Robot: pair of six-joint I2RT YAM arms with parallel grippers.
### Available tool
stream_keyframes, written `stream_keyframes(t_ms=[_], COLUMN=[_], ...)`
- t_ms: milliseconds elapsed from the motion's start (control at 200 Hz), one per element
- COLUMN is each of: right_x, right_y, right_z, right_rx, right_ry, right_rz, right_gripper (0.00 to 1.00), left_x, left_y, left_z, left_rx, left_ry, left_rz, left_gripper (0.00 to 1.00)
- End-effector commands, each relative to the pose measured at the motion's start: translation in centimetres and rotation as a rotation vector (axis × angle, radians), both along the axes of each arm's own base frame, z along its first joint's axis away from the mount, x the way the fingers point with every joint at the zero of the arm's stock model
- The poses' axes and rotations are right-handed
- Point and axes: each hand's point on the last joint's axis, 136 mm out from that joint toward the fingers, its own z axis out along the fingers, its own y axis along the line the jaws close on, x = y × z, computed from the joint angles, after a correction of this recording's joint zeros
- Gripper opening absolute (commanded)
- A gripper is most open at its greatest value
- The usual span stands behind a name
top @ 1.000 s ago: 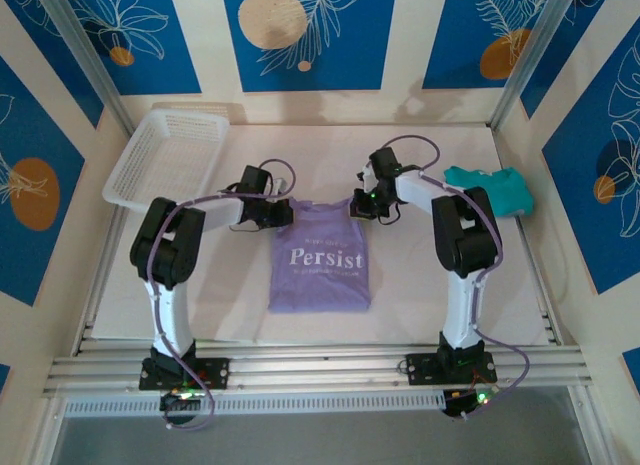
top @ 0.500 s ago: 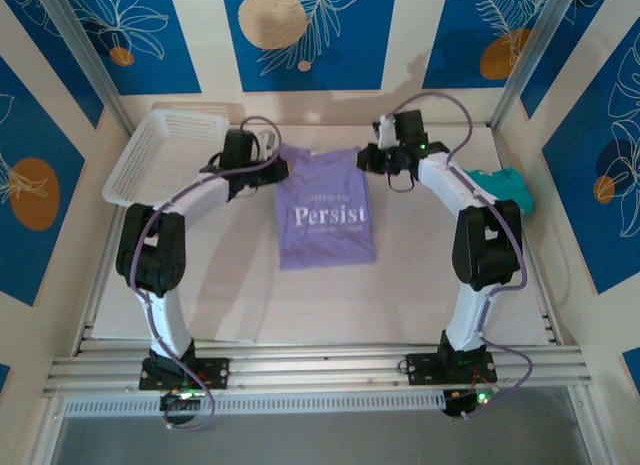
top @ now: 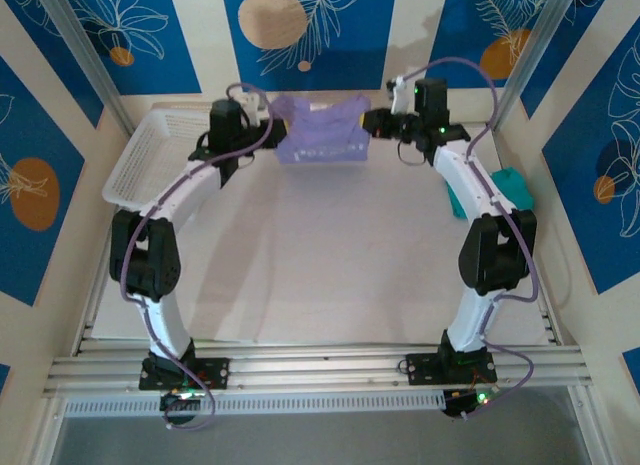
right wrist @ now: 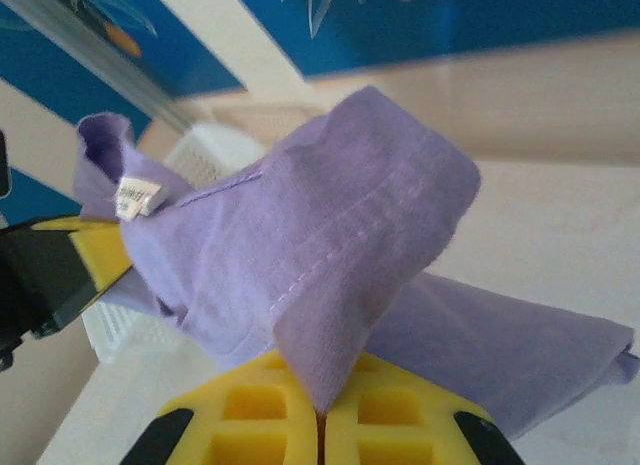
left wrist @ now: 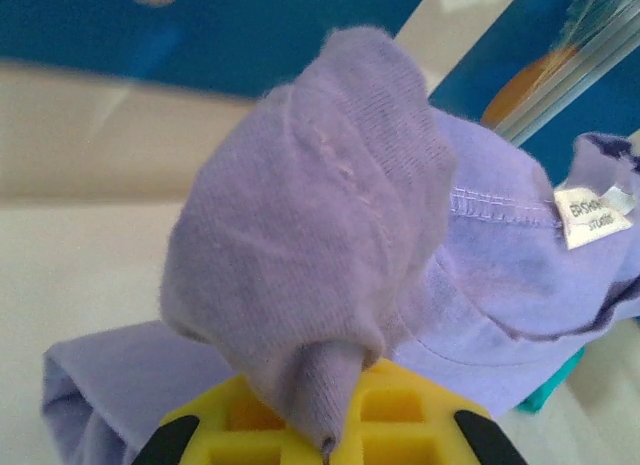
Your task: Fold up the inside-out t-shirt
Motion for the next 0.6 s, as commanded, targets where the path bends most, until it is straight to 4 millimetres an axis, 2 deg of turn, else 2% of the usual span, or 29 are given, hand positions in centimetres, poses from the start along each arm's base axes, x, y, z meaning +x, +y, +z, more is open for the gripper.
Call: stream_keyframes(t_ms=[0, 90, 175, 245, 310, 455, 595], right_x=[-4.0, -8.0, -11.8, -14.7, -16.5, -18.6, -17.7], right_y=[1.1, 1.0, 0.6, 0.4, 0.4, 1.0, 1.2], right_z=[-3.3, -7.3, -10.7, -13.2, -14.8, -16.0, -15.4], right_rx=[0.031, 0.032, 0.018, 0.013, 0.022, 0.014, -0.007], right_ry=[0.08, 0.172, 0.26, 0.331, 0.385, 0.418, 0.393], right_rz=[0.063, 0.058, 0.041, 0.031, 0.025, 0.037, 0.032], right_gripper=[0.0, 0.0, 0.0, 0.0, 0.0, 0.01, 0.03], left_x=[-3.5, -7.5, -11.4, -13.8, -15.6, -17.0, -15.9], left_y=[0.0, 0.3, 0.5, 0.7, 0.5, 0.9, 1.2], left_z=[-2.4, -5.9, -8.4, -9.7, -10.7, -11.8, -11.6], left_rx=[-0.052, -0.087, -0.128, -0.157, -0.178, -0.156, -0.1], left_ry=[0.02, 0.076, 0.121, 0.158, 0.193, 0.218, 0.192], left_rz=[-0.037, -0.053, -0.07, -0.079, -0.105, -0.113, -0.094], left_gripper=[0.0, 0.0, 0.0, 0.0, 0.0, 0.0, 0.0])
